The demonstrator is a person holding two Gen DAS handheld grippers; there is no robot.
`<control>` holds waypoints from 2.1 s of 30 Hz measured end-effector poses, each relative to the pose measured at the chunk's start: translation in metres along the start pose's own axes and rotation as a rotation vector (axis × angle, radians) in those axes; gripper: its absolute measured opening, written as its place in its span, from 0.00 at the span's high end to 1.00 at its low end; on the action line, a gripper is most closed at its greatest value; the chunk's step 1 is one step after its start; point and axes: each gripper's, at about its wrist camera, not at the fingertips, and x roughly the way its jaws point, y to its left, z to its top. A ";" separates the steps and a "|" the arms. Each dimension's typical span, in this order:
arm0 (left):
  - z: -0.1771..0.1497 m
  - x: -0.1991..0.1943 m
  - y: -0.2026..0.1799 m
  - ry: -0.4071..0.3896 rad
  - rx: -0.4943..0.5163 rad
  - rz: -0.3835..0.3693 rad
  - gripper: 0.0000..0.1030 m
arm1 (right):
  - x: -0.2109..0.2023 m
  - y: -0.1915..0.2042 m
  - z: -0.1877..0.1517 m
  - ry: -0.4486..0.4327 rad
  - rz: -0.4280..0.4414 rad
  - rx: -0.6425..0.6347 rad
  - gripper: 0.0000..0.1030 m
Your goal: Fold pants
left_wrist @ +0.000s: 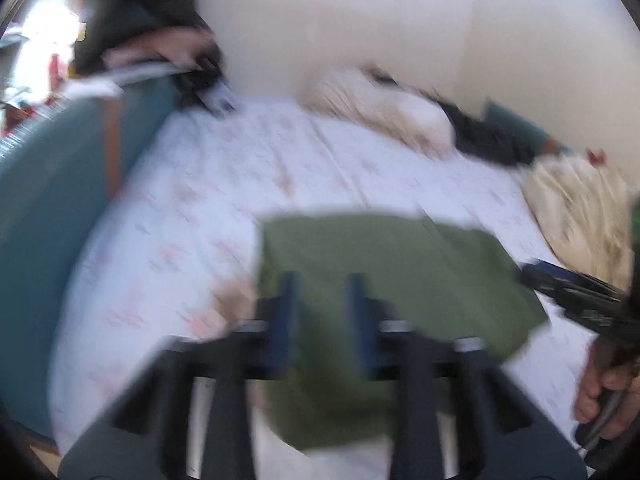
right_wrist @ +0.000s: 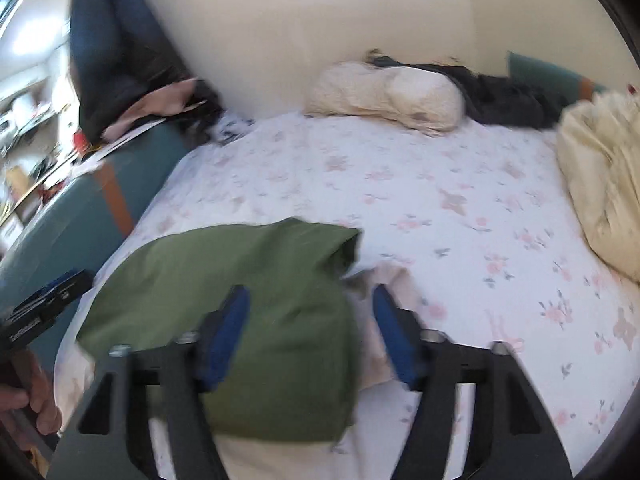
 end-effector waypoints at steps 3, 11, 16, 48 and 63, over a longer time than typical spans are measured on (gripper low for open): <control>-0.024 0.029 -0.014 0.095 0.052 0.072 0.96 | 0.035 0.013 -0.022 0.132 -0.032 -0.044 0.74; -0.055 0.068 -0.007 0.176 -0.009 0.089 0.96 | 0.081 0.007 -0.056 0.257 -0.082 -0.010 0.77; -0.065 0.065 -0.018 0.171 0.081 0.143 0.96 | 0.089 0.017 -0.058 0.295 -0.133 -0.094 0.78; -0.139 -0.294 -0.057 -0.157 -0.075 0.081 0.01 | -0.282 0.082 -0.118 -0.126 -0.046 -0.037 0.01; -0.234 -0.450 -0.079 -0.232 -0.044 0.074 0.00 | -0.428 0.126 -0.241 -0.167 -0.061 -0.047 0.00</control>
